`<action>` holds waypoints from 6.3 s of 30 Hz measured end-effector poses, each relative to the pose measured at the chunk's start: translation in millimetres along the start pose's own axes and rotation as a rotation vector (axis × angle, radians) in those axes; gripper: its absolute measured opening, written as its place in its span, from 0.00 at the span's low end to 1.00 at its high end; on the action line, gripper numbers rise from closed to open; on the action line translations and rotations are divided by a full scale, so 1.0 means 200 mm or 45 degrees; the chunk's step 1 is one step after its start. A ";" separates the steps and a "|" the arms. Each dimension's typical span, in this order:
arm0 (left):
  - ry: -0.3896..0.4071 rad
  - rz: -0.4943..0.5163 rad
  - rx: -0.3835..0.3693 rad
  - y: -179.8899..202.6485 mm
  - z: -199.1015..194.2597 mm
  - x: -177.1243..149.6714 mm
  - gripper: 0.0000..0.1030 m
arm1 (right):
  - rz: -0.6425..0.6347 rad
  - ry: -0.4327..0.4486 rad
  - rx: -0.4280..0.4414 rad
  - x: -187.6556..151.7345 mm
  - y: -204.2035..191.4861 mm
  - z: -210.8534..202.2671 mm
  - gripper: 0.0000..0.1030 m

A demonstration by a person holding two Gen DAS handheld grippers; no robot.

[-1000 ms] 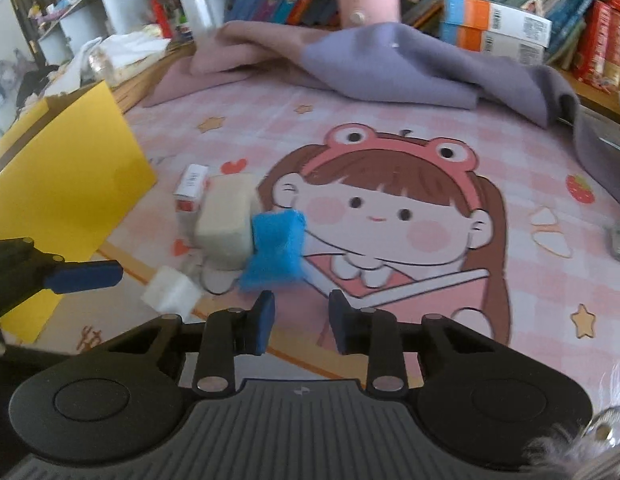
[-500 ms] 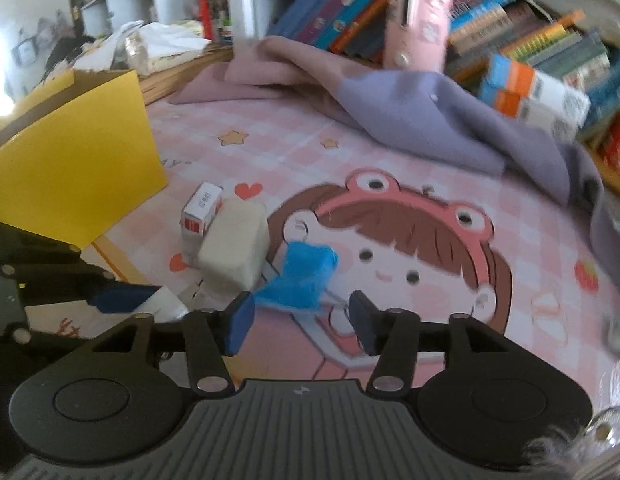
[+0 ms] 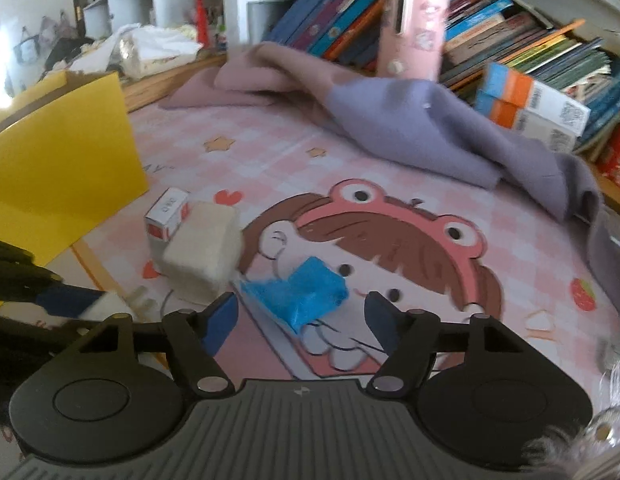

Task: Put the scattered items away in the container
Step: 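Grasp the small white charger with the left tool while the right tool grasps the blue wrapped item, then lift and carry the white charger and blue item over the yellow box, then lower into the box and open the left tool while the right tool releases the blue item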

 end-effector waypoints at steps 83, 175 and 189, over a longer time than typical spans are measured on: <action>0.374 0.314 -0.233 -0.69 -1.21 -1.10 0.23 | 0.466 0.208 -0.317 -0.66 -1.40 -1.23 0.36; -0.098 0.458 0.010 -1.36 -0.21 0.44 0.23 | -0.247 -0.289 -0.038 0.95 -1.35 0.26 0.37; 0.101 0.450 -0.009 -1.35 -0.47 0.40 0.46 | -0.197 -0.159 0.000 0.95 -1.31 0.09 0.50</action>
Point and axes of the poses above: each gripper's, at about its wrist camera, not at the fingertips, and z roughly the way its jaws point, y to its right, x to its top, the point moved 2 cm from there along z, roughly the way its jaws point, and after that the axes turned 12 degrees about -y, right-handed, at the moved point
